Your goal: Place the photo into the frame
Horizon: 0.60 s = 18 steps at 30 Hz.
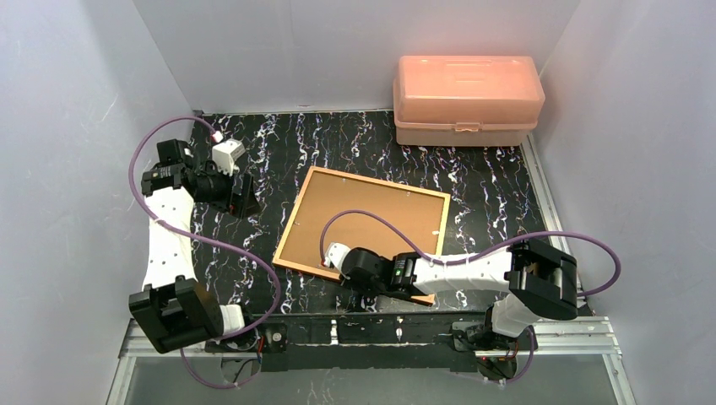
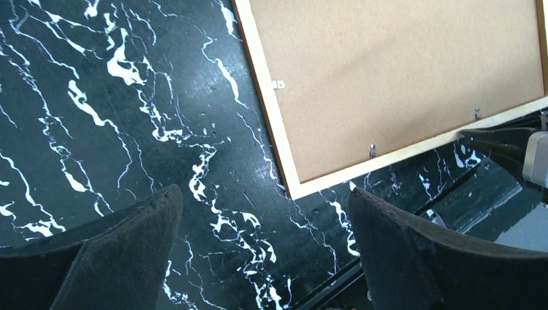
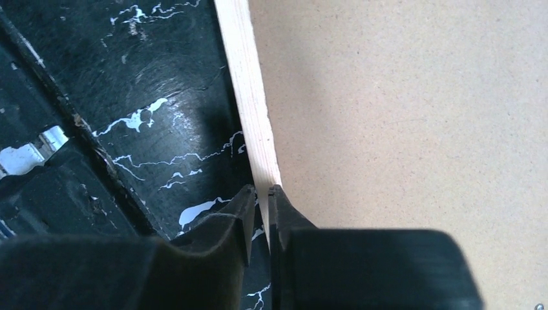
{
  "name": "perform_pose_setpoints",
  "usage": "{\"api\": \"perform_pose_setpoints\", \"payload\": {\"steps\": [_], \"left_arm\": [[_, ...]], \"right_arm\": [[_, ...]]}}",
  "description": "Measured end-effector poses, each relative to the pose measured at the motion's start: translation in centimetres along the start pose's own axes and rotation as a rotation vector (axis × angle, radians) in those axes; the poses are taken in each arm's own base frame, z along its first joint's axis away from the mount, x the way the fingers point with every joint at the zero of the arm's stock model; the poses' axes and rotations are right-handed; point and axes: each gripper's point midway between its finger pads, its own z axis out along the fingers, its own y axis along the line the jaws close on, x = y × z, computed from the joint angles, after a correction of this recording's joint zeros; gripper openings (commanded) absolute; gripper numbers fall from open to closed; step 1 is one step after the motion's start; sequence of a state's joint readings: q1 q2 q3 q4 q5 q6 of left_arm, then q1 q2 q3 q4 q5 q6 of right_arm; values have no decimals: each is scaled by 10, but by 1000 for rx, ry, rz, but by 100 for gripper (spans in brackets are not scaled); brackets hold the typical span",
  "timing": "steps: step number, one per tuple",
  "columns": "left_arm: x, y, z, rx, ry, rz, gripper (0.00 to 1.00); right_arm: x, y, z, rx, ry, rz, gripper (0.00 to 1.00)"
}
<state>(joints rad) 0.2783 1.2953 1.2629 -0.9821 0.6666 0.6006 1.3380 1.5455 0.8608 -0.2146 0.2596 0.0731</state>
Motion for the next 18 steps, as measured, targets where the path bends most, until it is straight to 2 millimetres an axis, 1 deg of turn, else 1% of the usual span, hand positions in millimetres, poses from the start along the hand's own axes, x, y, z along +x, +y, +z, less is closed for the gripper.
{"api": "perform_pose_setpoints", "payload": {"steps": [2, 3, 6, 11, 15, 18], "left_arm": [[-2, 0, -2, -11, -23, -2, 98], [-3, 1, -3, -13, -33, -8, 98], [-8, 2, -4, -12, -72, -24, 98], [-17, -1, -3, 11, -112, -58, 98], [-19, -4, -3, 22, -122, -76, 98], [-20, -4, -3, 24, -124, -80, 98]], "right_arm": [[0, -2, 0, 18, -4, -1, 35], [1, -4, 0, 27, -3, -2, 36], [5, -8, 1, 50, 7, -7, 38], [16, -9, 2, 56, 29, -13, 41], [20, -8, 3, 53, 36, -17, 39], [20, -8, 3, 56, 34, -20, 30]]}}
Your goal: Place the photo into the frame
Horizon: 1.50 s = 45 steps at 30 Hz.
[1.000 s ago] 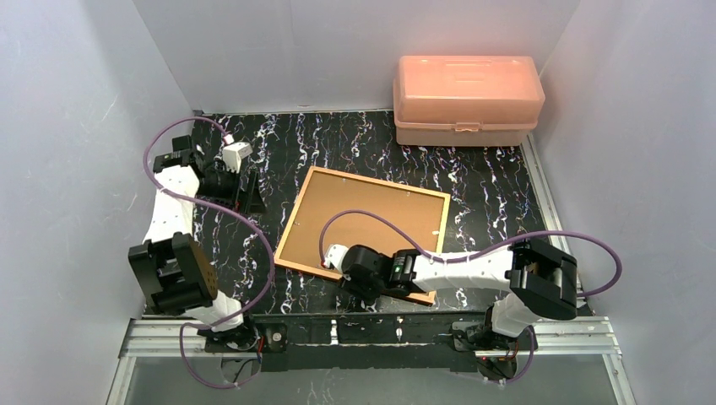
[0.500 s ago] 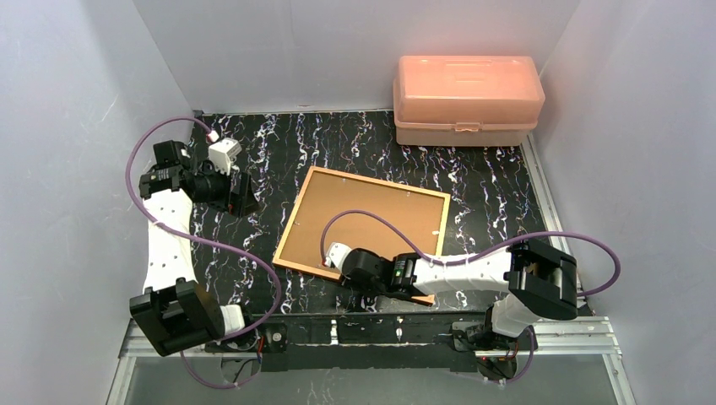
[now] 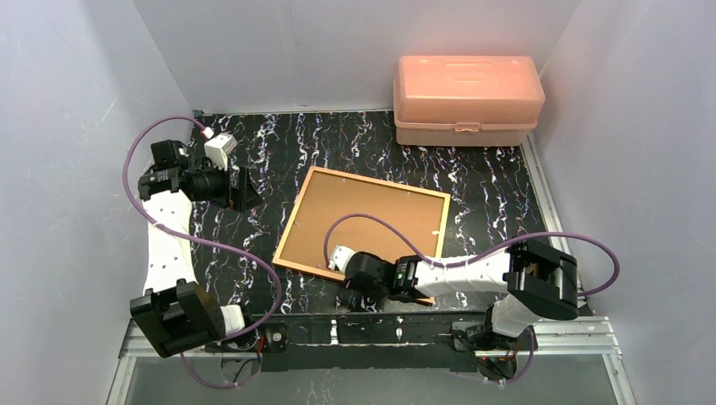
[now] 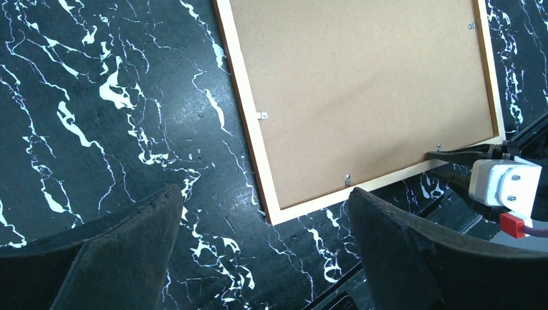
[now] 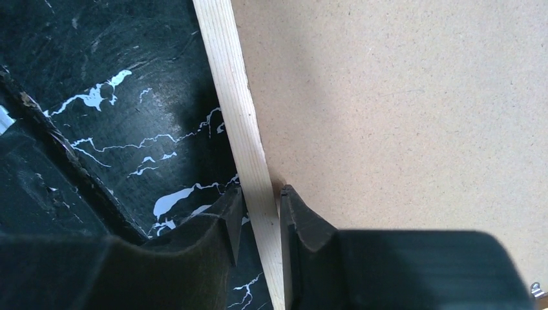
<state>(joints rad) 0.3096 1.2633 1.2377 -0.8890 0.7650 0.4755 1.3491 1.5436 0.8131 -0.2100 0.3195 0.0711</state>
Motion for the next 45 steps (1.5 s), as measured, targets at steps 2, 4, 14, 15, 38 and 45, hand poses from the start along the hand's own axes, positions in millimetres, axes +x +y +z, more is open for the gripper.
{"api": "perform_pose_setpoints", "payload": {"steps": [2, 4, 14, 15, 38, 45], "left_arm": [[0, -1, 0, 2, -3, 1, 98], [-2, -3, -2, 4, -10, 7, 99], [-11, -24, -10, 85, -71, 139, 98], [-12, -28, -12, 99, -81, 171, 98], [88, -92, 14, 284, -169, 1466, 98], [68, -81, 35, 251, -201, 1715, 92]], "right_arm": [[-1, 0, 0, 1, -3, 0, 24], [-1, -1, 0, 12, -4, -4, 18], [-9, -5, -5, 8, 7, 7, 1], [-15, -6, -7, 2, 3, 16, 1], [-130, -33, -64, -186, -179, 213, 1], [-132, -33, -71, -219, -171, 234, 1]]}}
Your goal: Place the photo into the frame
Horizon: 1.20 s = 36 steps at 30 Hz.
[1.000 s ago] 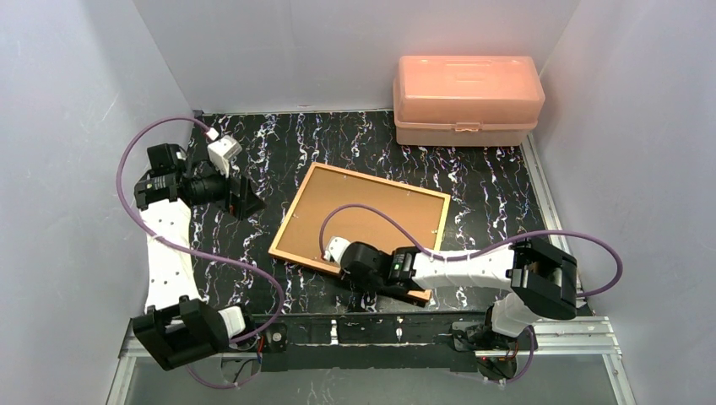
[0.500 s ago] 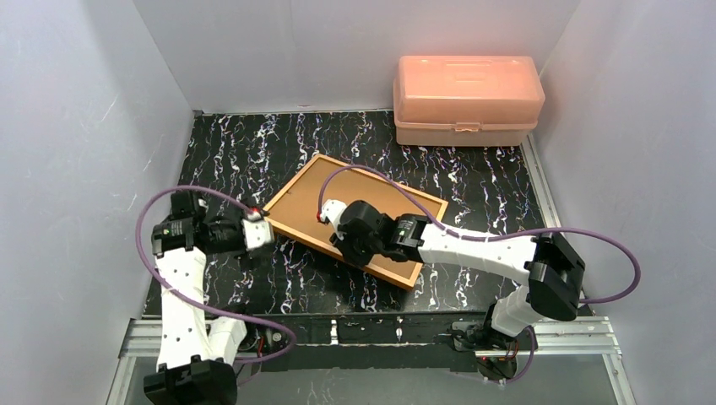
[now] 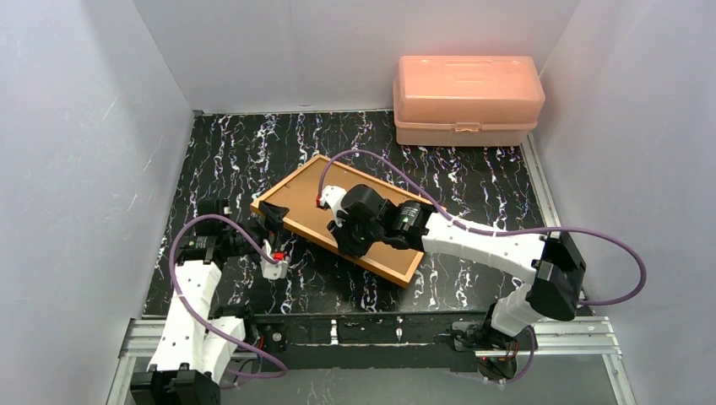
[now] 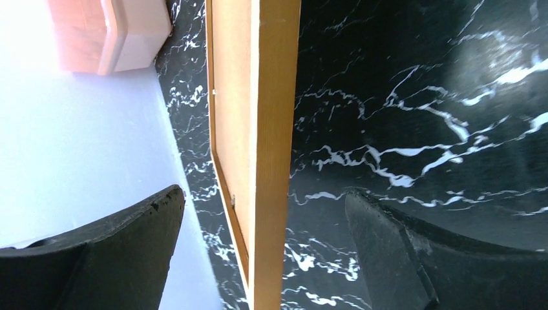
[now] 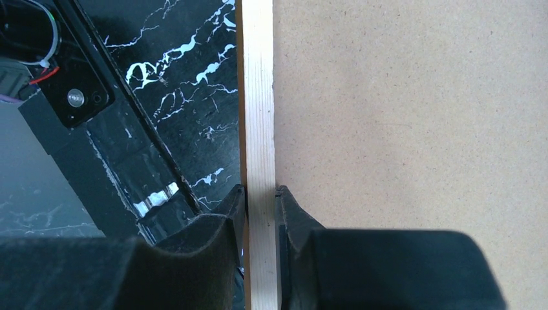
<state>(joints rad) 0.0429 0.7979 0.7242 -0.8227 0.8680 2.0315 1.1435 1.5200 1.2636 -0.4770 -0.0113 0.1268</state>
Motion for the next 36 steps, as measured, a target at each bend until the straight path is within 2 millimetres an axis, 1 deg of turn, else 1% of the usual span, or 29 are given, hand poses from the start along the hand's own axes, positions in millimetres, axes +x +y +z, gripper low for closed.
{"api": "perform_pose_setpoints", "payload": {"steps": [2, 4, 6, 7, 9, 10, 12, 13, 14, 16, 17, 20, 24, 28, 30, 32, 36], "left_arm": [[9, 7, 7, -18, 11, 63, 91], [15, 6, 14, -18, 17, 98, 89], [17, 5, 23, -8, 14, 129, 82], [18, 5, 26, 1, 14, 141, 74], [20, 8, 32, 9, 13, 164, 54], [22, 10, 34, 11, 15, 174, 45], [24, 15, 36, 6, 21, 199, 32], [25, 18, 37, 1, 24, 210, 29], [25, 20, 37, 0, 29, 215, 28], [26, 21, 37, -1, 34, 221, 27], [27, 23, 37, -9, 37, 228, 27], [26, 27, 36, -16, 43, 233, 26], [24, 33, 29, -19, 53, 192, 25], [13, 55, 11, -34, 58, 126, 25], [5, 67, 0, -45, 59, 90, 25], [-1, 74, -8, -46, 58, 53, 24], [-11, 73, -17, -17, 47, -15, 24]], "right_arm": [[-2, 0, -1, -6, -4, 6, 1], [-4, 0, -2, -14, -7, 11, 1], [-6, -1, -3, -18, -9, 16, 1], [-7, -1, -4, -22, -11, 19, 1], [-9, -1, -5, -25, -13, 22, 1], [-9, -1, -5, -26, -13, 23, 1], [-8, -1, -5, -26, -12, 24, 1], [-8, -1, -5, -26, -11, 24, 10], [-8, -1, -5, -25, -10, 24, 21], [-12, -3, -7, -22, -17, 24, 52], [-14, -4, -9, -19, -20, 23, 65], [-30, -7, -16, 1, -56, -7, 78], [-57, -9, -33, 24, -124, -72, 82], [-70, -9, -46, 50, -147, -145, 87], [-68, -5, -48, 66, -134, -195, 88], [-61, 1, -48, 80, -108, -248, 88], [-47, 10, -50, 119, -55, -358, 86]]}}
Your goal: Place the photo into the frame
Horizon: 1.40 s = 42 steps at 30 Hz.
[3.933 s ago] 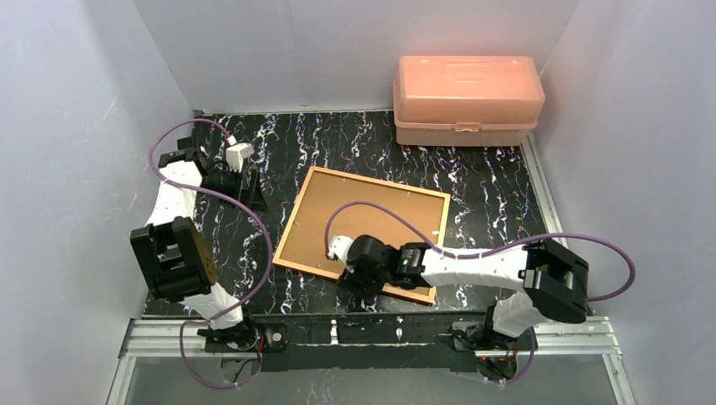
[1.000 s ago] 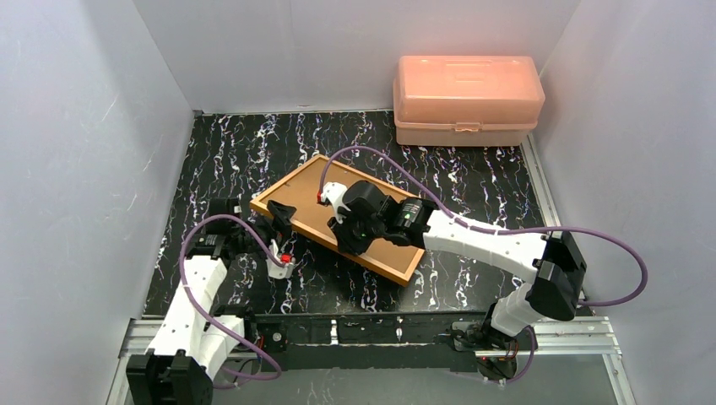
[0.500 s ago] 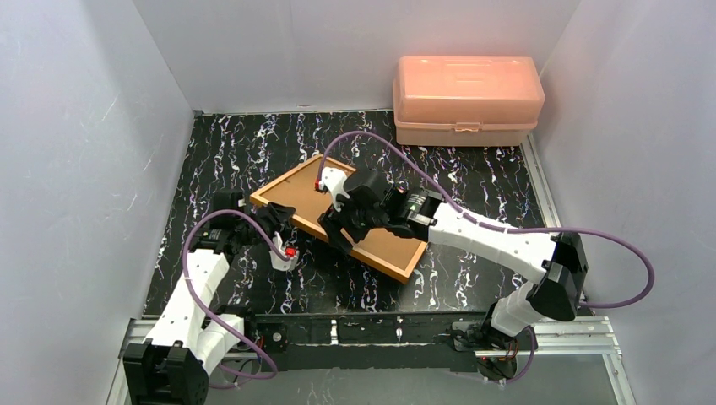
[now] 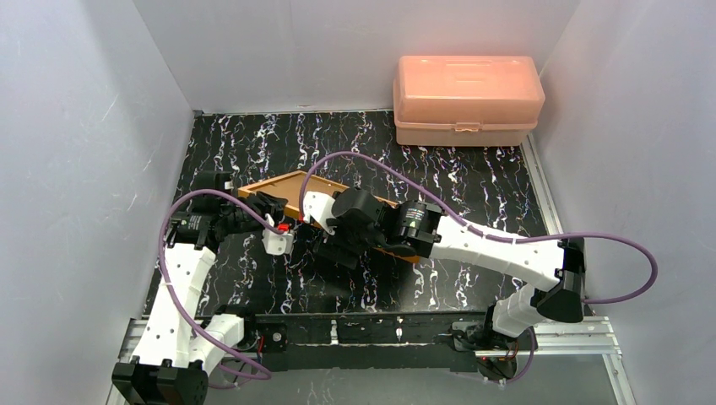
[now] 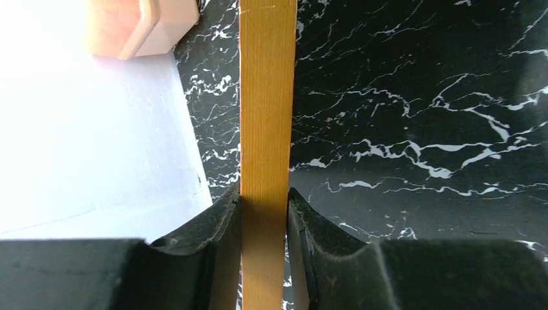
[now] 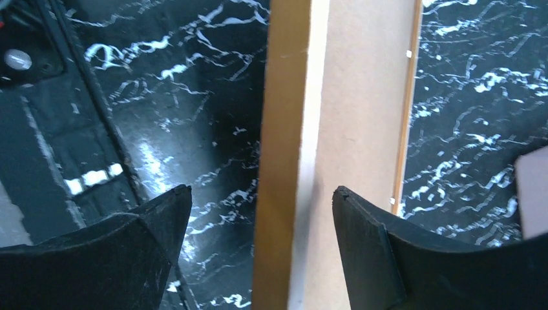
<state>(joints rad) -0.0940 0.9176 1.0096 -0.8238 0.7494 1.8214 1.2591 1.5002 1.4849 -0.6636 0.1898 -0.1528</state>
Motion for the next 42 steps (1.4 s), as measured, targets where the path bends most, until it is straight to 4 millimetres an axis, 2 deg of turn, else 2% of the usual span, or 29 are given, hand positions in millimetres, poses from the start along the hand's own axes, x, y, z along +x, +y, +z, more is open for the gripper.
{"api": "perform_pose_setpoints", "payload": {"steps": [4, 8, 14, 15, 16, 19, 20, 21, 25, 29, 36, 39, 42], "left_arm": [[-4, -5, -1, 15, -11, -28, 23], [-8, -5, -4, 17, -18, -52, 23], [-12, -2, -7, 7, -25, -100, 26], [-12, -2, -7, 6, -27, -106, 34], [-13, -1, -7, 4, -29, -115, 47], [-15, 6, -9, -24, -38, -124, 64], [-17, 10, -11, -40, -40, -134, 77], [-17, 14, -12, -55, -39, -141, 85], [-18, 34, -19, -138, -39, -235, 97], [-1, 53, -34, -257, -28, -435, 98], [57, 96, -93, -496, -41, -861, 98], [88, 93, -105, -544, -58, -1077, 98], [111, 76, -99, -549, -45, -1271, 98]], "right_arm": [[6, -11, -3, 66, 34, -65, 73], [9, -25, -6, 133, 57, -113, 53], [9, -35, -9, 192, 70, -159, 44], [9, -36, -10, 200, 72, -162, 42], [9, -37, -10, 206, 74, -165, 40], [10, -41, -11, 222, 78, -177, 36], [9, -41, -11, 222, 78, -182, 35], [9, -41, -11, 222, 77, -186, 34], [-6, -45, -18, 237, 50, -170, 30], [-38, -54, -18, 262, 5, -118, 26], [-79, -73, 2, 249, -30, 32, 19], [-96, -93, 13, 216, -83, 162, 18], [-104, -125, 16, 194, -150, 317, 18]]}}
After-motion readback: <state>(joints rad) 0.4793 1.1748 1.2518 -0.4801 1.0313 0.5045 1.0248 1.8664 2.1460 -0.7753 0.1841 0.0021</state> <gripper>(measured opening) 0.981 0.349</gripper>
